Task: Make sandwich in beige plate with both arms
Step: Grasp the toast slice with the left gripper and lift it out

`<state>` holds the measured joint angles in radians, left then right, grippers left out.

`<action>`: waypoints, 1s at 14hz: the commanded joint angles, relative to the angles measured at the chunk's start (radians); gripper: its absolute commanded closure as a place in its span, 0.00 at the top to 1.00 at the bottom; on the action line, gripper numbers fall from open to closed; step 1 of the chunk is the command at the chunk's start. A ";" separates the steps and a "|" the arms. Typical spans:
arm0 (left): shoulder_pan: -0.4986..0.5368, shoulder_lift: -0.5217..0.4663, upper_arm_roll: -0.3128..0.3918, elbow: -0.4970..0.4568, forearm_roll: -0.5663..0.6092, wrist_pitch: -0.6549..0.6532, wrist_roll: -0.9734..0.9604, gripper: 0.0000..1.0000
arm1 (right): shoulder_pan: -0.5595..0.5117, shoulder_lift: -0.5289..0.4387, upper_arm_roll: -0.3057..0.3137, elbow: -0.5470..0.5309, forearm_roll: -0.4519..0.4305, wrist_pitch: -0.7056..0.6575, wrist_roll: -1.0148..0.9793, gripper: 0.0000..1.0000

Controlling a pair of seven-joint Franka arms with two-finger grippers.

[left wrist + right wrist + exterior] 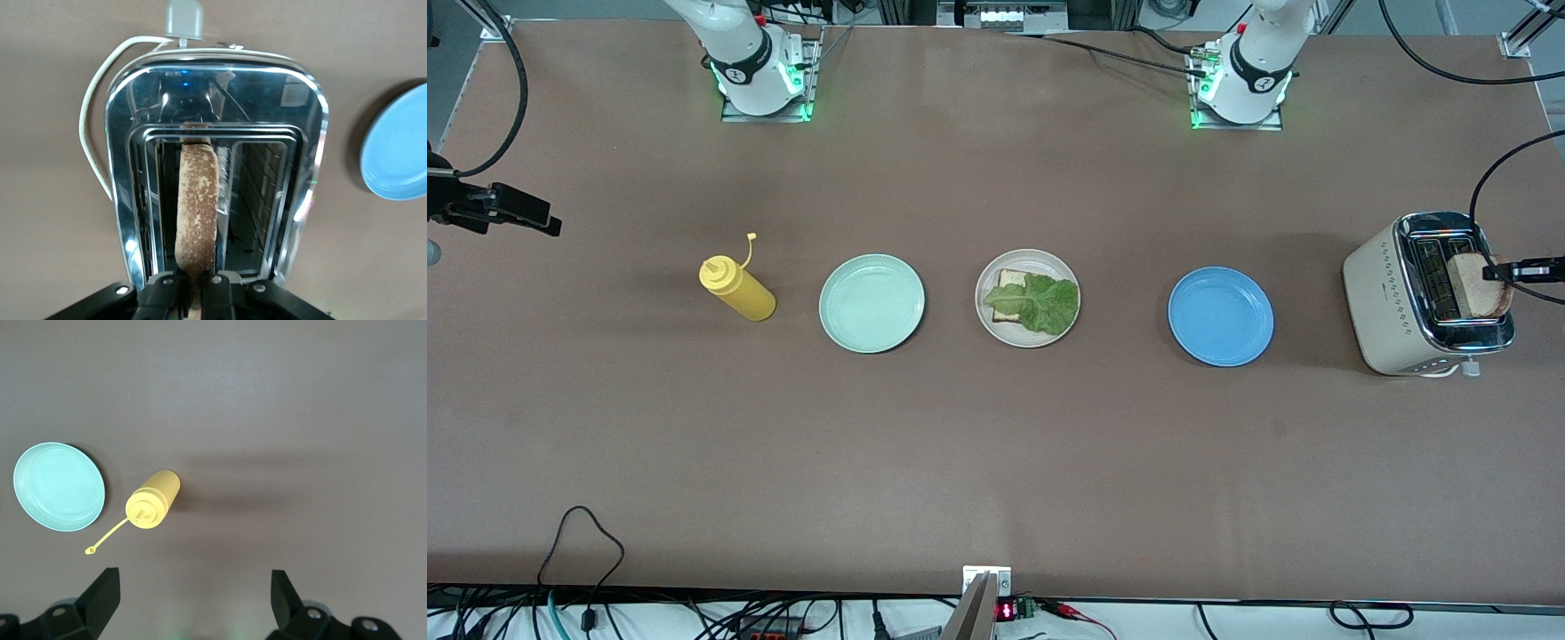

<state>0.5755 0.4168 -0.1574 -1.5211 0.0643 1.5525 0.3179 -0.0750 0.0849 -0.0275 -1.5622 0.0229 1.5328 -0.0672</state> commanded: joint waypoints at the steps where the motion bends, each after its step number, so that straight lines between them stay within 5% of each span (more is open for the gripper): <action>1: 0.001 -0.026 -0.017 0.103 0.002 -0.130 0.020 0.00 | 0.001 -0.001 0.003 0.017 -0.006 -0.016 0.014 1.00; 5: -0.006 -0.027 -0.028 0.243 -0.029 -0.299 0.020 0.00 | 0.001 -0.001 0.003 0.017 -0.006 -0.016 0.014 1.00; 7: -0.009 -0.029 -0.094 0.283 -0.027 -0.316 0.004 0.00 | 0.000 -0.001 0.003 0.017 -0.006 -0.016 0.010 1.00; 11: -0.080 -0.050 -0.229 0.295 0.035 -0.316 -0.062 0.00 | 0.001 -0.001 0.004 0.017 -0.006 -0.016 0.010 1.00; 14: -0.178 -0.050 -0.243 0.283 0.051 -0.315 -0.063 0.00 | 0.001 -0.001 0.004 0.017 -0.006 -0.016 0.012 1.00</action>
<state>0.4494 0.3656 -0.3953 -1.2427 0.0823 1.2545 0.2560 -0.0739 0.0847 -0.0267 -1.5615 0.0229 1.5328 -0.0672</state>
